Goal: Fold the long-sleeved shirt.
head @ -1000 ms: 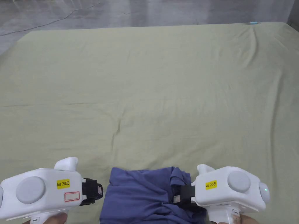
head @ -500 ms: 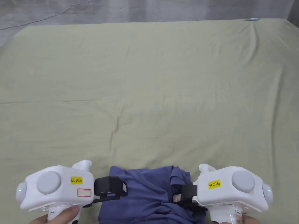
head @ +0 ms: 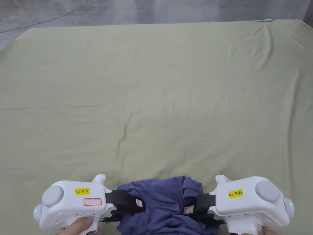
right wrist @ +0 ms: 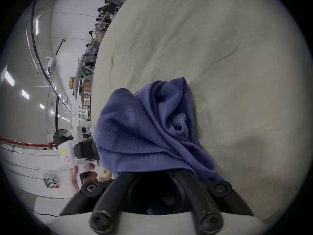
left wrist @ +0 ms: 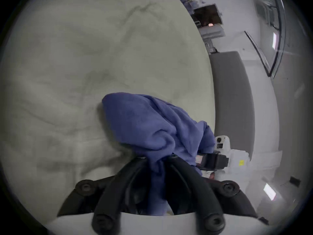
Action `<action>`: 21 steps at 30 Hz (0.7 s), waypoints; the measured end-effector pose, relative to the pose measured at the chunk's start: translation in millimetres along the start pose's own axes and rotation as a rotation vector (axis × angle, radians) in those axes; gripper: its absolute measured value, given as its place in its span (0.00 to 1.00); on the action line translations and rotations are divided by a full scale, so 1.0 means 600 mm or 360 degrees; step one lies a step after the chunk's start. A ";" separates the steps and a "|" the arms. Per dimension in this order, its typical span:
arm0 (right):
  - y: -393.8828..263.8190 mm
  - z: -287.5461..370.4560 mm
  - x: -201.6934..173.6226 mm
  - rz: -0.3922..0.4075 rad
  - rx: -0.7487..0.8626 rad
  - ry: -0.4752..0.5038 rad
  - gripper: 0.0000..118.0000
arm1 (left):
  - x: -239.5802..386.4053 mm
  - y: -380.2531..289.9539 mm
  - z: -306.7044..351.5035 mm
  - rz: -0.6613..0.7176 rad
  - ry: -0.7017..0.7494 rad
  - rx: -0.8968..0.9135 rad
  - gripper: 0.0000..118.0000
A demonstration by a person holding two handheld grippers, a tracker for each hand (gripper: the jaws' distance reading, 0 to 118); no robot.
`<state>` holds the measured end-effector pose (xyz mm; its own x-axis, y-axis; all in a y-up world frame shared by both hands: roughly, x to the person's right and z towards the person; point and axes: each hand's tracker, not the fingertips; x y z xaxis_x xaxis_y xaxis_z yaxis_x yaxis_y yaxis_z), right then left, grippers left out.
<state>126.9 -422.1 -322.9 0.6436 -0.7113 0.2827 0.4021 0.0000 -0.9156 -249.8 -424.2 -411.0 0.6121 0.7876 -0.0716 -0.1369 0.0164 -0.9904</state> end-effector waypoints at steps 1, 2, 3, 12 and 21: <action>0.000 0.002 0.000 -0.0012 0.0000 0.0008 0.00 | 0.001 -0.003 0.004 0.0059 -0.0096 -0.0003 0.06; -0.001 0.004 0.000 -0.0016 0.0001 0.0014 0.00 | 0.008 -0.008 0.011 0.0028 -0.0061 0.0011 0.06; -0.003 0.006 -0.004 -0.0012 0.0003 0.0013 0.00 | 0.017 -0.010 0.019 -0.0039 0.0019 0.0045 0.06; -0.045 0.019 -0.175 0.0405 0.0197 -0.0132 0.00 | 0.066 0.004 0.142 -0.0325 0.0346 0.0177 0.04; -0.104 -0.087 -0.344 0.0631 0.0174 -0.0243 0.00 | 0.010 0.031 0.310 -0.0348 0.0761 0.0304 0.04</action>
<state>-65.1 -312.2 -339.3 0.8476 -0.5293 -0.0379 0.1660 0.3323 -0.9284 -393.3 -304.6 -408.3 0.9210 0.3870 0.0439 -0.0784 0.2946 -0.9524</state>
